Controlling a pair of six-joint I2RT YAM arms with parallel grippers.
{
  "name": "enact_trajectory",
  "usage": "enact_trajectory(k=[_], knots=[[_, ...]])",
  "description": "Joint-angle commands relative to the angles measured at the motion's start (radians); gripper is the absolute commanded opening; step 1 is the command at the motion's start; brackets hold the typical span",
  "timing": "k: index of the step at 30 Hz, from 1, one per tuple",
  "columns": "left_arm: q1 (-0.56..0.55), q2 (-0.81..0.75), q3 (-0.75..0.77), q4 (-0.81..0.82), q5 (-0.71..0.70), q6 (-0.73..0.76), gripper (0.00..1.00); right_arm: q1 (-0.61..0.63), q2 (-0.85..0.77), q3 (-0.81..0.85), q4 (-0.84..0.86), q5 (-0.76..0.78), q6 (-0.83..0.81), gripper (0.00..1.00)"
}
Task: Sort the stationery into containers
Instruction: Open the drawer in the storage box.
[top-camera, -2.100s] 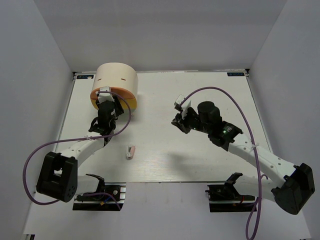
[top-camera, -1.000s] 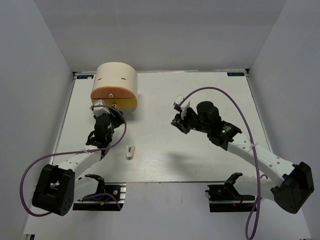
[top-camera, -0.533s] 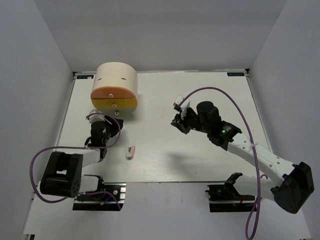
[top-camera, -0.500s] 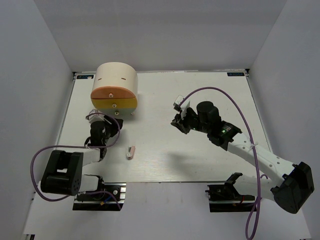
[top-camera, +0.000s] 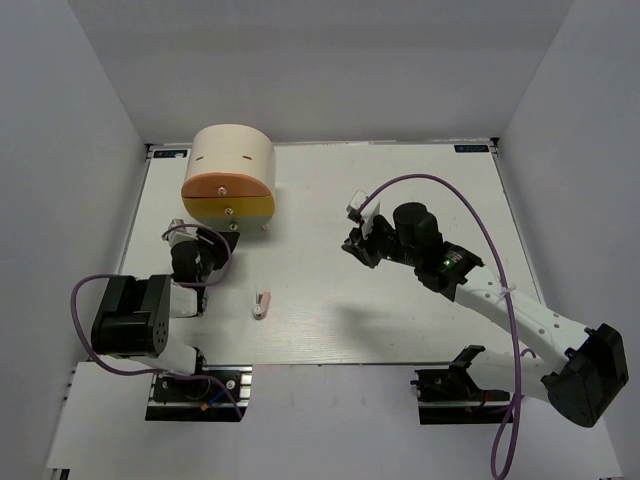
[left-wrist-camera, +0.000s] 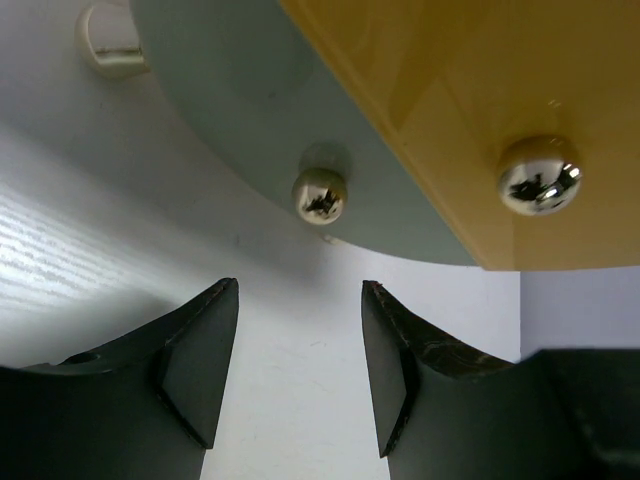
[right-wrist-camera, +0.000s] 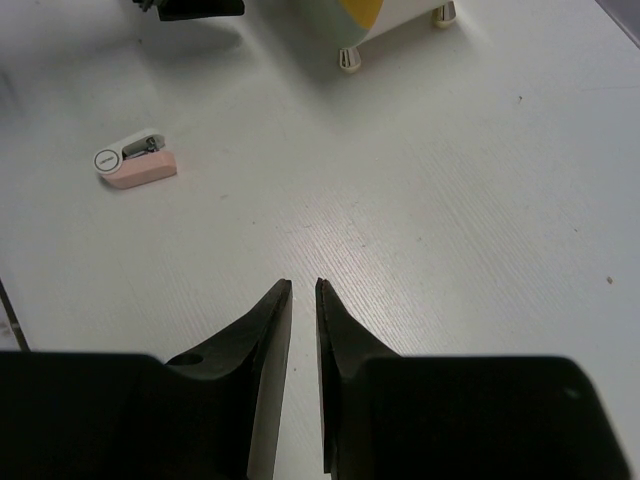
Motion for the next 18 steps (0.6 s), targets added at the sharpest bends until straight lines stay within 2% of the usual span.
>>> enact_trajectory(k=[1,10,18], knots=[[0.029,-0.005,0.039,0.076,0.035,-0.011,0.62,0.002,-0.003,-0.002,0.035,-0.017,-0.011,0.22],[0.059,0.092,0.075,0.113,0.057,-0.011,0.59,0.001,0.007,-0.001,0.029,-0.012,-0.014,0.22],[0.059,0.164,0.076,0.222,0.089,-0.030,0.56,0.004,0.016,0.002,0.029,-0.016,-0.019,0.22]])
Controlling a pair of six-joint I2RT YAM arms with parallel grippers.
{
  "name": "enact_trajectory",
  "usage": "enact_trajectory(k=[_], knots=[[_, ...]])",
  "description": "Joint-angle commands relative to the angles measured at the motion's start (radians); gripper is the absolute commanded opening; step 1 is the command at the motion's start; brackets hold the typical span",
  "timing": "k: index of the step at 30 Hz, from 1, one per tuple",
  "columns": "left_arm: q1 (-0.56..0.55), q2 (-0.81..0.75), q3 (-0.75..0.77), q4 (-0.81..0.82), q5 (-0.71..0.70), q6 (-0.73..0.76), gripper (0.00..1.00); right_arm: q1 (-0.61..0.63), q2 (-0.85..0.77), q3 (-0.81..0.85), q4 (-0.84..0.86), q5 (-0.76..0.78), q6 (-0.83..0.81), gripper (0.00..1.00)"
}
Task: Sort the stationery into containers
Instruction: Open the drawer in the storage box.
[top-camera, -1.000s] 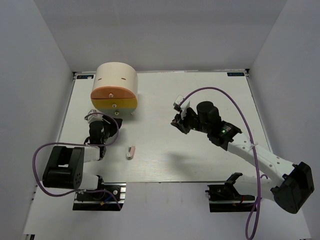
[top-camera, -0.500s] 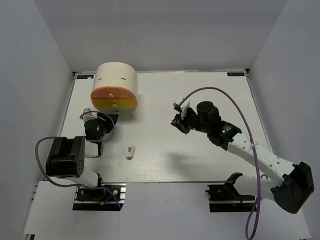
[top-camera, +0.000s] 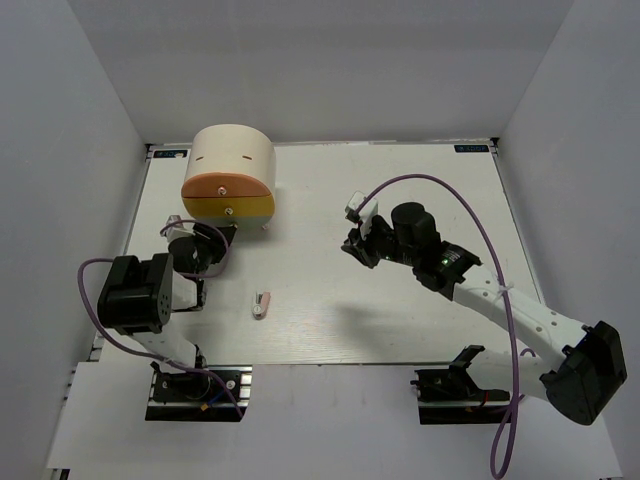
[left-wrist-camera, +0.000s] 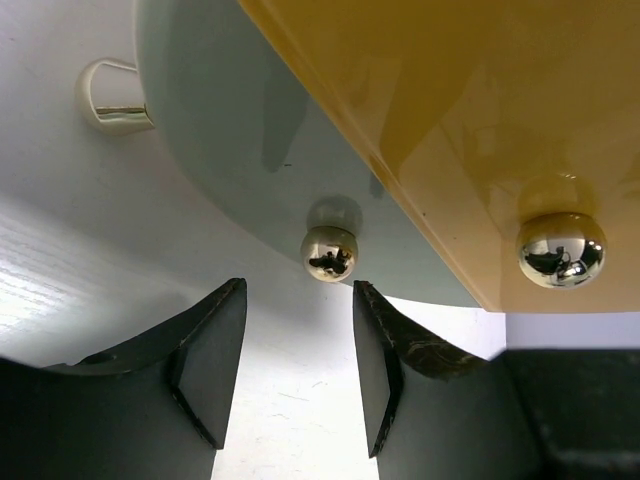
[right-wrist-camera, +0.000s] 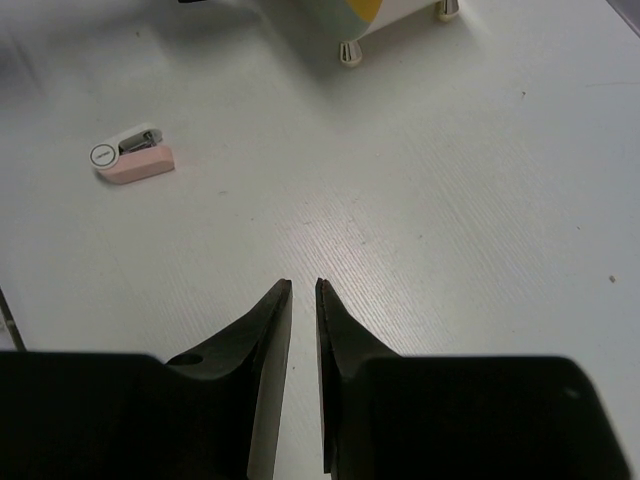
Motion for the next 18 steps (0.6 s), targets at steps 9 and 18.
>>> enact_trajectory(k=[9,18], knots=[[0.007,0.086,0.031,0.199,0.043,-0.041,0.55,0.002,0.014,0.001,0.025,-0.018,-0.014,0.22],[0.007,0.140,0.040,0.277,0.043,-0.069,0.55,0.007,0.028,0.002,0.026,-0.023,-0.022,0.22]])
